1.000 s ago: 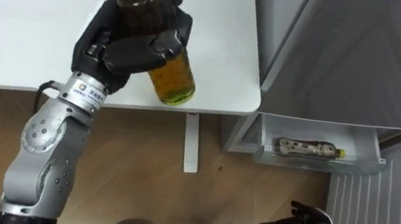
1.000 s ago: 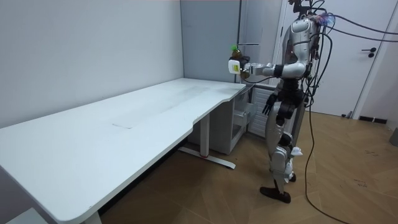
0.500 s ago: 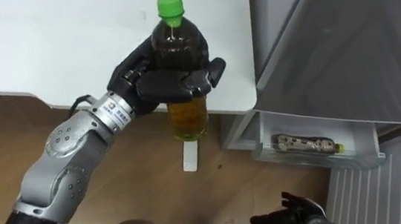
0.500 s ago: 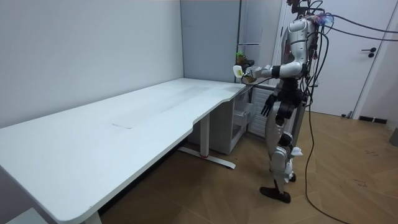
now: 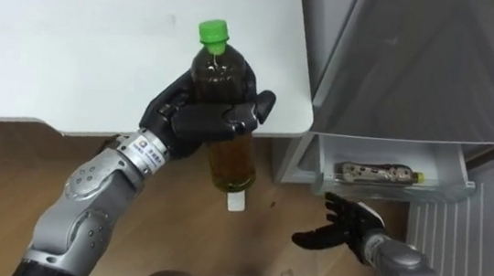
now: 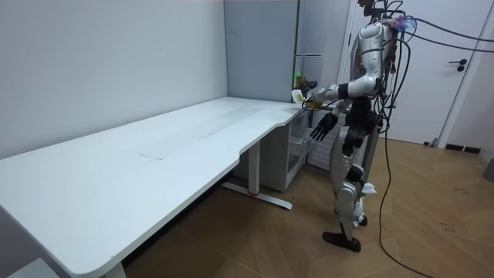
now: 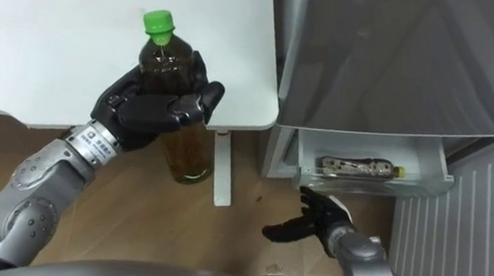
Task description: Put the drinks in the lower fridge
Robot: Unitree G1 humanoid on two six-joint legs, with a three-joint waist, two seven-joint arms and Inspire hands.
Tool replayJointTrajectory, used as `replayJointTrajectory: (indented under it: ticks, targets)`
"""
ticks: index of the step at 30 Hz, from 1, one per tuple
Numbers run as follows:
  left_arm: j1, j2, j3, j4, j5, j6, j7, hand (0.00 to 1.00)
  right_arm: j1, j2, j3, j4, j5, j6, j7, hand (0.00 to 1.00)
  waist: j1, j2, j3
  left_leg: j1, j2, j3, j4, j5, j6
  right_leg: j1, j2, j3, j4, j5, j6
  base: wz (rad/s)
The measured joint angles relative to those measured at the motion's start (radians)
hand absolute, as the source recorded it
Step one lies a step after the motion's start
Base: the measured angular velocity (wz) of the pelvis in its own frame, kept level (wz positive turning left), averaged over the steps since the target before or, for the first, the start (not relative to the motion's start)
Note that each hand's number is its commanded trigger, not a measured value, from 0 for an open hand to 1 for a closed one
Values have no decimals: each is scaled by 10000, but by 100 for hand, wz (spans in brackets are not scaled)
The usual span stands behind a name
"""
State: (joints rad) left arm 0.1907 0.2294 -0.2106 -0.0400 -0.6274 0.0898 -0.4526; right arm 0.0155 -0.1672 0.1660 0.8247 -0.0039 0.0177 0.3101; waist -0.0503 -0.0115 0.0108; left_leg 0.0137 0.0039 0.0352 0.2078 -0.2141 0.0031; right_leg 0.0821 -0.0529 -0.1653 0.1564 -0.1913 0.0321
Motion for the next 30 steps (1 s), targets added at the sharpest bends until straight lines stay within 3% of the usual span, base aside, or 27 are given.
replayJointTrajectory:
  ticks: [6,12,17,25,28,30]
  targets:
    - [-3,164,-307,17,-1,-4,-213,100,430,-263,650,-2288,75,48,1358,0,54,-47,25,-20,5,45,41,-1,1,-26,-5,8,-7,2,-3,-1]
    - [-5,463,-538,22,10,-61,-213,100,550,-453,1293,-3269,351,49,2497,0,90,-169,100,-36,5,32,107,-2,0,16,-8,-27,-6,2,-3,0]
    - [-5,721,-810,120,190,-105,-211,100,597,-592,1523,-3568,549,49,3157,0,116,-188,101,-67,-4,34,143,-3,0,18,-18,-26,-3,2,-3,1]
    - [-29,705,-1244,115,1294,-139,-212,100,669,-1042,1762,-4578,565,46,4107,0,178,-221,99,-76,13,28,179,-3,0,-28,-17,-4,157,0,-2,2]
    - [-222,704,-1270,81,1308,-202,-212,100,677,-1186,1845,-4853,617,46,4424,0,276,-379,170,-148,15,35,303,-3,0,-42,-18,-15,168,1,-3,0]
    - [-372,700,-1271,81,1310,-285,-212,100,657,-1186,1853,-4925,618,46,4588,0,327,-404,167,-309,24,35,416,-4,1,-190,-17,-20,256,2,-5,0]
